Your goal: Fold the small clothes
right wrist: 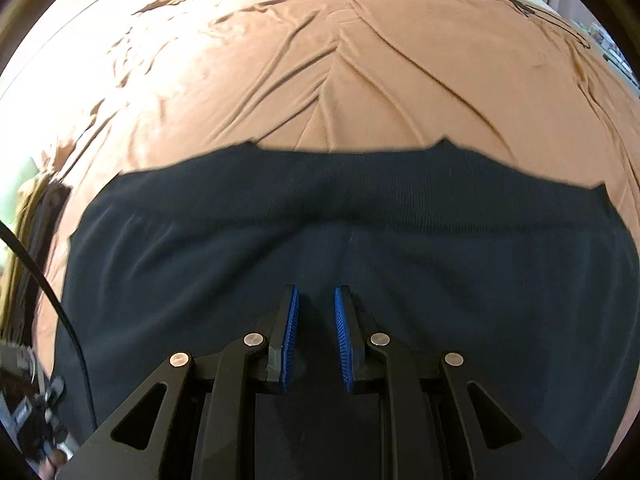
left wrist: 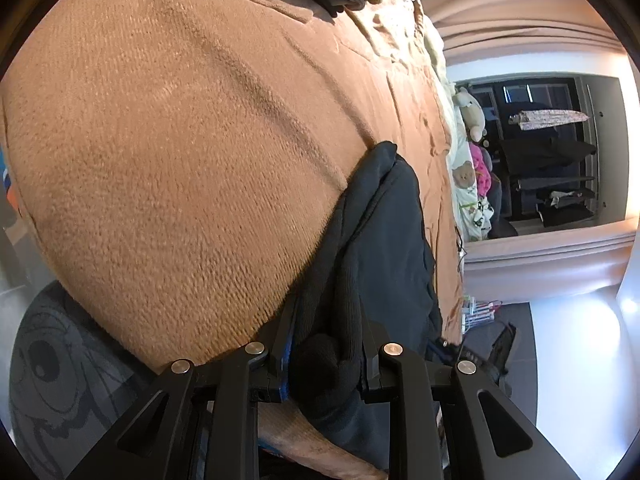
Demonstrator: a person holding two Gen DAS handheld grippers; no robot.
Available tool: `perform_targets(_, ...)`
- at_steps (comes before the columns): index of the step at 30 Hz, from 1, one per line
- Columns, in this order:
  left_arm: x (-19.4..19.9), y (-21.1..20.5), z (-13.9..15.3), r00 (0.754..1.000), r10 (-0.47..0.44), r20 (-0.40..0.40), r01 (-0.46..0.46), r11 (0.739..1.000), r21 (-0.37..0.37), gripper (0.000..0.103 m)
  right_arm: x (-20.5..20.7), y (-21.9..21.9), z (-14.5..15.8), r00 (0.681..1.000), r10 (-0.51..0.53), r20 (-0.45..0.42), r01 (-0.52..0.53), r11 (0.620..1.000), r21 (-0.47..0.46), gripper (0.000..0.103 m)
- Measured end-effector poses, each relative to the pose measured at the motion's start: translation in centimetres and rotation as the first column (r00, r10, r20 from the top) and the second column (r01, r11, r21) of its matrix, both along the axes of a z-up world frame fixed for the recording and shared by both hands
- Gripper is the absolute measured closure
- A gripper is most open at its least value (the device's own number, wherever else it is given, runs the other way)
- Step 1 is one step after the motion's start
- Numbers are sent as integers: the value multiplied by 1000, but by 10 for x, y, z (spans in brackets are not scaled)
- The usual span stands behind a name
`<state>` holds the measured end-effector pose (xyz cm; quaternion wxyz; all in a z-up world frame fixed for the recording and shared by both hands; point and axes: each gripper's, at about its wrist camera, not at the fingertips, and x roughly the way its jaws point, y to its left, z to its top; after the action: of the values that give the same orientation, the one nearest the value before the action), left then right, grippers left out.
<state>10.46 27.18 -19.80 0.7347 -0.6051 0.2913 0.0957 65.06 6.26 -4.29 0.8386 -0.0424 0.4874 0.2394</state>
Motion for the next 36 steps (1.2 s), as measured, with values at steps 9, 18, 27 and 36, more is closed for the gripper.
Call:
perform_targets(9, 3, -2, 5, 999, -29, 45, 28, 999, 21, 85, -70, -14, -25, 998, 68, -13, -68, 997, 20, 88)
perform_targets(18, 19, -9, 54, 974, -115, 193, 107, 993, 53, 86, -126, -31, -30, 997, 78, 0, -78, 996, 39, 88)
perform_targets(27, 32, -24, 95, 954, -188, 235, 162, 979, 124, 87, -158, -44, -55, 998, 64, 16, -65, 988, 138, 94)
perform_targets(36, 50, -60, 141, 922, -277, 272, 228, 953, 199, 87, -173, -74, -70, 998, 54, -30, -44, 964, 264, 95)
